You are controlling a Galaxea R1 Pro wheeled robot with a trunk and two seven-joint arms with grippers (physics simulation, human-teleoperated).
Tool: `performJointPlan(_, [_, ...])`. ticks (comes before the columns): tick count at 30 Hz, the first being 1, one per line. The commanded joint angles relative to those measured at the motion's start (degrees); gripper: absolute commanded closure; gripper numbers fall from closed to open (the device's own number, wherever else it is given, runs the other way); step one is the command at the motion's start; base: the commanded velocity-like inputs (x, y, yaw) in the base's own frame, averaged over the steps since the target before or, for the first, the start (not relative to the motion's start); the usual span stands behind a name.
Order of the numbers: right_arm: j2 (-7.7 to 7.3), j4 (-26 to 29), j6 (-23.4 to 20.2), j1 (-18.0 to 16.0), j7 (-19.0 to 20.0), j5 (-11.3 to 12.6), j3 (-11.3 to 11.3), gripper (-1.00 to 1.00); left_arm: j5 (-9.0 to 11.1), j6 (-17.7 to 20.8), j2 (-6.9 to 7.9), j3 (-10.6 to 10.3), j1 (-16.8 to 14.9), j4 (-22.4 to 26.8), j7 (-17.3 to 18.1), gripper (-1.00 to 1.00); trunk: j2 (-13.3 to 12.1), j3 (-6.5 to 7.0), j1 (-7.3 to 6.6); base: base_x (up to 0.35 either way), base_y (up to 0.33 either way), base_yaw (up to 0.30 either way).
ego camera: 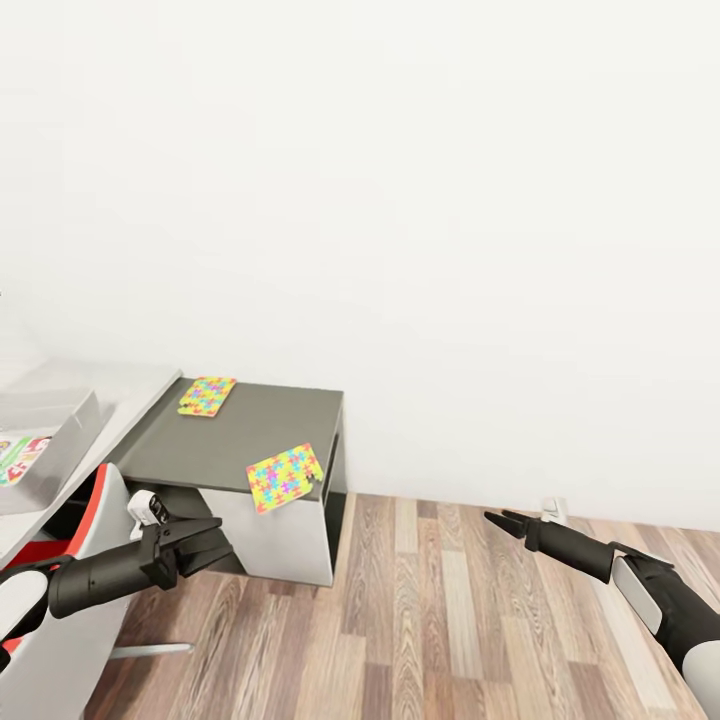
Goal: Put all the toys in the child's room - the three board games (two on the bed and one on the table), the two jigsaw puzzles on the table, and the tennis ball on the table - inside the toy box on the table in the child's room.
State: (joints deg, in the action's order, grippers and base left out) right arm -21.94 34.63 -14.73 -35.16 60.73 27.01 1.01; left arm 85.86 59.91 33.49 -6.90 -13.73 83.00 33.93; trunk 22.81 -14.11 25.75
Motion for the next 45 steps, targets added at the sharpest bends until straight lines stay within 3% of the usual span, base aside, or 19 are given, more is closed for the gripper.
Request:
performJointPlan(1, [-0.04,0.0,-0.6,0.0,0.1,0.5,0.1,-1.00,-0.2,0.1,0.04,-0.1,-0.1,0.0,0.3,-1.00,0.1,-0.01,0.04,0.000,0.000,0.072])
performJointPlan(30, [0.02,0.0,-0.6,-0.1,-0.1,0.6,0.1,-1.00,-0.2,0.1,0.09,0.0,-0.1,0.0,0.5,-1.00,0.1,0.53,0.04,0.000,0.000,0.018])
performJointPlan(45, [0.74,0.0,-0.6,-0.1,-0.4,0.5,0.1,-1.00,-0.2,0.1,0.09,0.0,0.0,0.0,0.5,-1.00,0.1,1.20,0.04,0.000,0.000,0.216])
